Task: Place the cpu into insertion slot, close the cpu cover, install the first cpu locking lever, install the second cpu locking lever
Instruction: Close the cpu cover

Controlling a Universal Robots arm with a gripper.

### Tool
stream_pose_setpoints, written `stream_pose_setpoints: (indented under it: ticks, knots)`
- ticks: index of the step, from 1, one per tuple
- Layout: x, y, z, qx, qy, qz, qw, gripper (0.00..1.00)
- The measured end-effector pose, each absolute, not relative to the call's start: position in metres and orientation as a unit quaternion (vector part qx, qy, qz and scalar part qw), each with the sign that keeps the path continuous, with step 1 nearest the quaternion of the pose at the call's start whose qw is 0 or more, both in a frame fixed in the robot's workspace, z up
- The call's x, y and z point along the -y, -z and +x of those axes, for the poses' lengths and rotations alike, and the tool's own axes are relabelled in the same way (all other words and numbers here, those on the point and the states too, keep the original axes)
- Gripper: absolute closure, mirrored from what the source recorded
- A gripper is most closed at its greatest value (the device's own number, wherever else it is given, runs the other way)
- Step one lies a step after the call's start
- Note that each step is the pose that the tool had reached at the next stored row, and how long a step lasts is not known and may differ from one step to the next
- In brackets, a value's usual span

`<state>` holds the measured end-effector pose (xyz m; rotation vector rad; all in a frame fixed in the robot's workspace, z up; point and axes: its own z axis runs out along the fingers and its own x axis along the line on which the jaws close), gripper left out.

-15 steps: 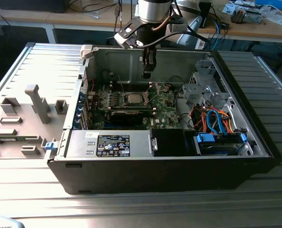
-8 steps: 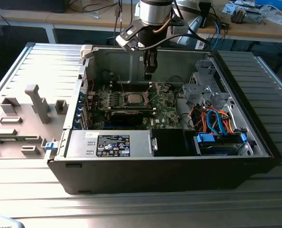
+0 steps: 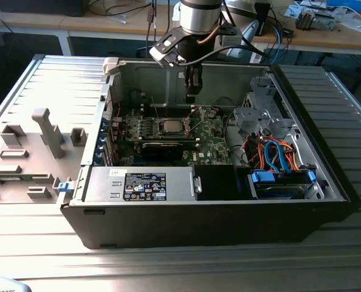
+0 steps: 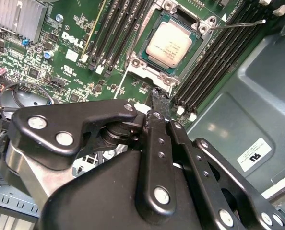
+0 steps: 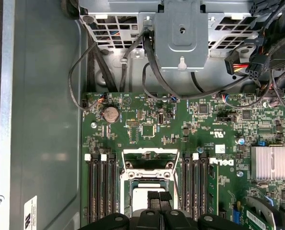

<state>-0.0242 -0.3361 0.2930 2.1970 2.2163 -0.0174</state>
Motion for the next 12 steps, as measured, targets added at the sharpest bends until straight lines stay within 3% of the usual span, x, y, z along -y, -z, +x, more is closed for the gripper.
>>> stream_pose_setpoints:
  ticks: [12]
  knots:
    - [0.3361,-0.2908,-0.0224,-0.71,0.005,0.704,0.01,0.89]
